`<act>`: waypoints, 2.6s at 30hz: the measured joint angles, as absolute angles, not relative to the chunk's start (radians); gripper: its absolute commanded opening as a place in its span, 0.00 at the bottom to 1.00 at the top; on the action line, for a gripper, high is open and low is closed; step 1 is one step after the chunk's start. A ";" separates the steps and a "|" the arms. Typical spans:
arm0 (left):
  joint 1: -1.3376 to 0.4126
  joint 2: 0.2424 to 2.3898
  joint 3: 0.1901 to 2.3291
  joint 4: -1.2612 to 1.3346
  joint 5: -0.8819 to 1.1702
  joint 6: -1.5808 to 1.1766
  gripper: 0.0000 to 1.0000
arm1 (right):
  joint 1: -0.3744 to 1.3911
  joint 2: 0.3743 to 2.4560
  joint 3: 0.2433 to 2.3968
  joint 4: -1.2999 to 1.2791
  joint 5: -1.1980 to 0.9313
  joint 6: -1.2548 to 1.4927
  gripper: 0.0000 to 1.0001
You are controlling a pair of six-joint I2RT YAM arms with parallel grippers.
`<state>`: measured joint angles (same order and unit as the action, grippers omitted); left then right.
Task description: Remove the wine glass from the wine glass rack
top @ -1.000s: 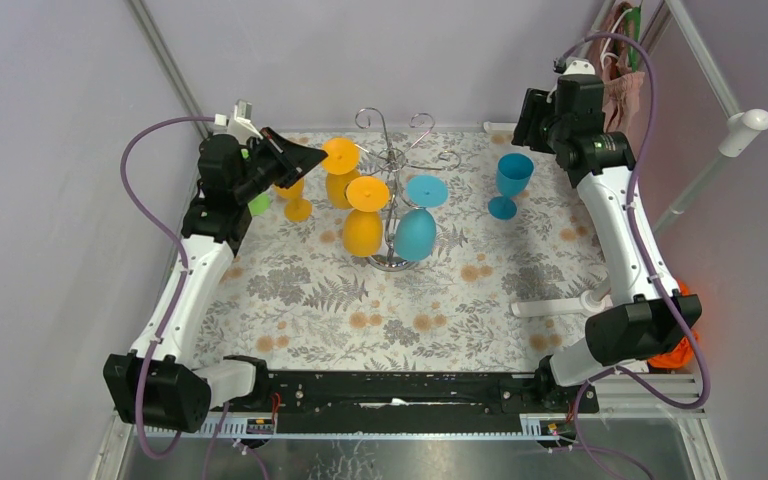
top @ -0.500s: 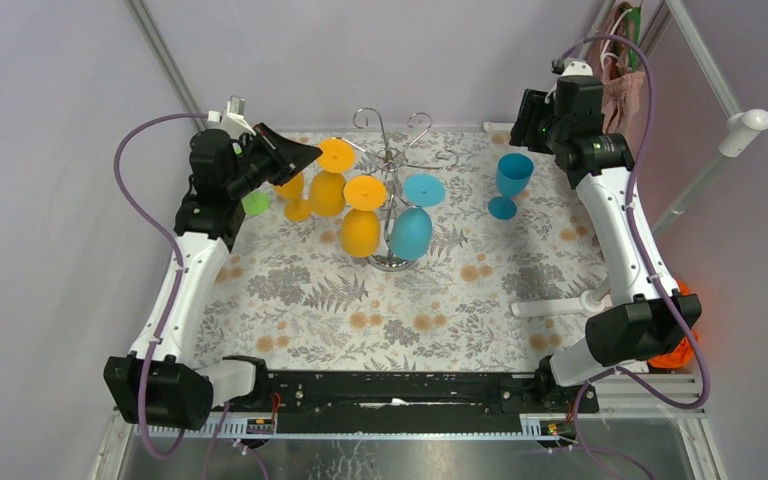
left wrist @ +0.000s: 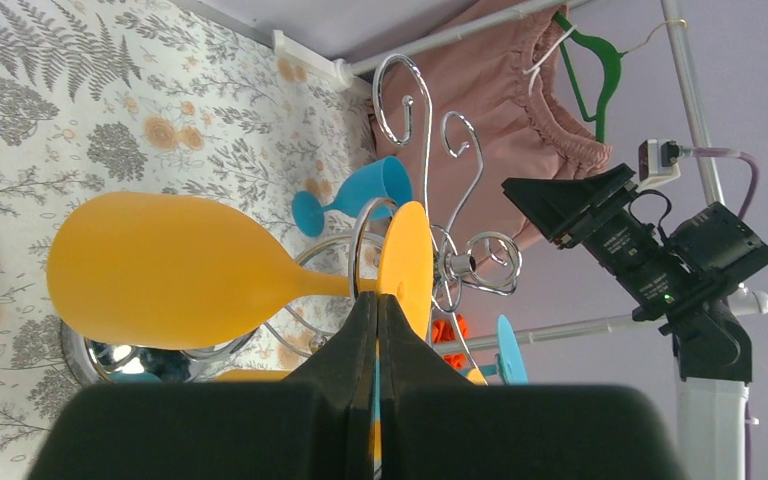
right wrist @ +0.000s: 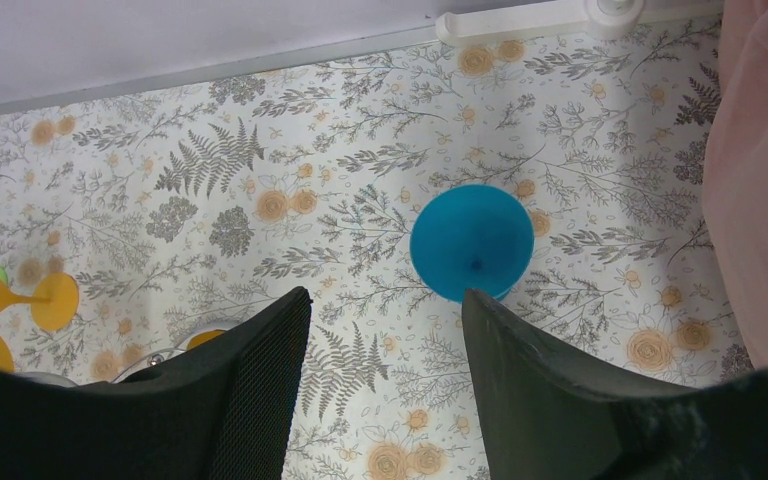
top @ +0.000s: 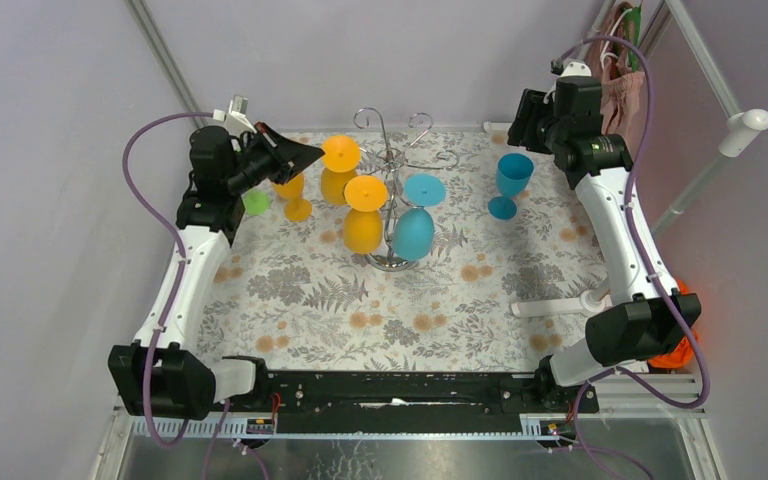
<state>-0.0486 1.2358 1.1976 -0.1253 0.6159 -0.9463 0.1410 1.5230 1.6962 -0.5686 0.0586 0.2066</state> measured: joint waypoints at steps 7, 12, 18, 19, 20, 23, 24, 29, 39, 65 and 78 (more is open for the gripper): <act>-0.044 1.242 1.193 -0.098 0.640 -0.983 0.00 | 0.141 1.523 1.671 -0.559 0.058 0.208 0.64; -0.035 1.239 1.155 -0.044 0.658 -1.034 0.00 | 0.141 1.523 1.660 -0.550 0.054 0.209 0.65; -0.004 1.232 1.050 0.130 0.708 -1.166 0.00 | 0.141 1.523 1.648 -0.536 0.041 0.210 0.65; 0.000 1.232 1.032 0.167 0.718 -1.200 0.00 | 0.141 1.523 1.645 -0.532 0.041 0.210 0.65; 0.006 1.232 1.016 0.198 0.724 -1.227 0.00 | 0.141 1.523 1.644 -0.532 0.041 0.210 0.65; 0.019 1.233 0.980 0.272 0.744 -1.303 0.00 | 0.141 1.523 1.639 -0.529 0.040 0.210 0.65; 0.022 1.234 0.974 0.289 0.750 -1.326 0.00 | 0.141 1.523 1.639 -0.528 0.040 0.210 0.65; 0.030 1.235 0.971 0.339 0.764 -1.385 0.00 | 0.141 1.523 1.638 -0.525 0.039 0.210 0.65; 0.041 1.235 0.992 0.333 0.770 -1.402 0.00 | 0.141 1.523 1.629 -0.519 0.032 0.210 0.66; 0.056 1.272 1.154 0.129 0.695 -1.264 0.00 | 0.141 1.523 1.628 -0.510 -0.014 0.210 0.66; 0.007 1.342 1.200 0.119 0.690 -1.251 0.00 | 0.141 1.523 1.623 -0.510 -0.018 0.210 0.66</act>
<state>0.0067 1.3418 1.2003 0.1192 0.6895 -1.2507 0.1410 1.5230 1.6234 -0.5098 -0.0181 0.2104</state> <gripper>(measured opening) 0.010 0.657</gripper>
